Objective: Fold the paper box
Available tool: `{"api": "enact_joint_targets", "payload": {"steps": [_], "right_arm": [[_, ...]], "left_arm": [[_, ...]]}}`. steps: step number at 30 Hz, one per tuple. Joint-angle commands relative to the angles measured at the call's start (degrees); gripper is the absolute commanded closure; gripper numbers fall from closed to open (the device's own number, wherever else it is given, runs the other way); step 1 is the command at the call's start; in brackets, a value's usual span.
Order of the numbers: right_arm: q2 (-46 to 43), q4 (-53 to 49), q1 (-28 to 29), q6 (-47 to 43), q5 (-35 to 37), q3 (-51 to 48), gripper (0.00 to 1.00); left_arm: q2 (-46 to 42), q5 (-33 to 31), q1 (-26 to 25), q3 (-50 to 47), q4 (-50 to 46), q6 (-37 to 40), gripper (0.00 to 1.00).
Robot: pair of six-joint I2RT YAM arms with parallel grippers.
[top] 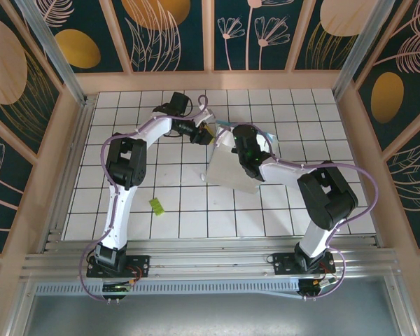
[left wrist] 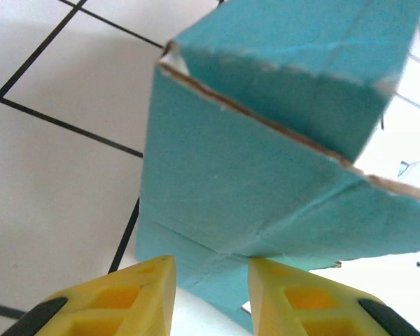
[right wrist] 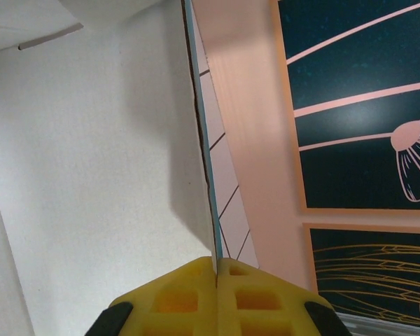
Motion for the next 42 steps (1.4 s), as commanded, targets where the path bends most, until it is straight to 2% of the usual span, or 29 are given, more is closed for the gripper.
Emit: {"api": "enact_joint_targets", "payload": {"steps": [1,10,17,21,24,27,28,30,36,39,42], "right_arm": [[0.4,-0.7,0.3,1.6,-3.4,1.5,0.97],[0.3,-0.6,0.1,1.6,-3.6,1.0,0.97],[0.2,-0.8,0.1,1.6,-3.7,1.3,0.97],[0.4,-0.7,0.1,1.9,-3.8,1.5,0.97],[0.6,-0.6,0.1,2.0,-3.7,1.5,0.97],[0.7,-0.5,0.2,2.1,-3.5,1.6,0.97],[0.7,-0.5,0.2,2.1,-3.6,1.6,0.97],[0.6,-0.4,0.2,2.3,-3.4,1.7,0.97],[0.3,-0.4,0.3,3.1,-3.6,1.8,0.97],[0.4,-0.2,0.3,3.5,-3.7,1.6,0.97],[0.8,0.0,0.5,4.0,-3.4,1.8,0.97]], "left_arm": [[-1.4,-2.4,-0.7,0.4,-6.4,8.2,0.67],[-11.1,2.0,2.1,-13.5,5.3,5.9,0.66],[-11.2,1.2,2.1,-12.9,0.5,9.2,0.63],[-11.9,-6.0,2.2,-16.4,13.8,-3.3,0.6],[-11.9,-4.9,2.0,-17.7,20.6,-11.2,0.62],[-12.6,-8.4,1.4,-20.6,27.4,-19.0,0.71],[-12.9,-10.8,1.2,-21.6,29.0,-21.1,0.77],[-13.4,-15.0,0.6,-22.6,30.1,-24.4,0.85],[-16.0,-26.7,-1.7,-27.0,31.3,-31.9,0.88],[-16.9,-30.1,-2.1,-29.7,35.0,-39.7,0.96],[-17.6,-33.4,-3.2,-31.8,38.4,-47.4,0.99]]}}
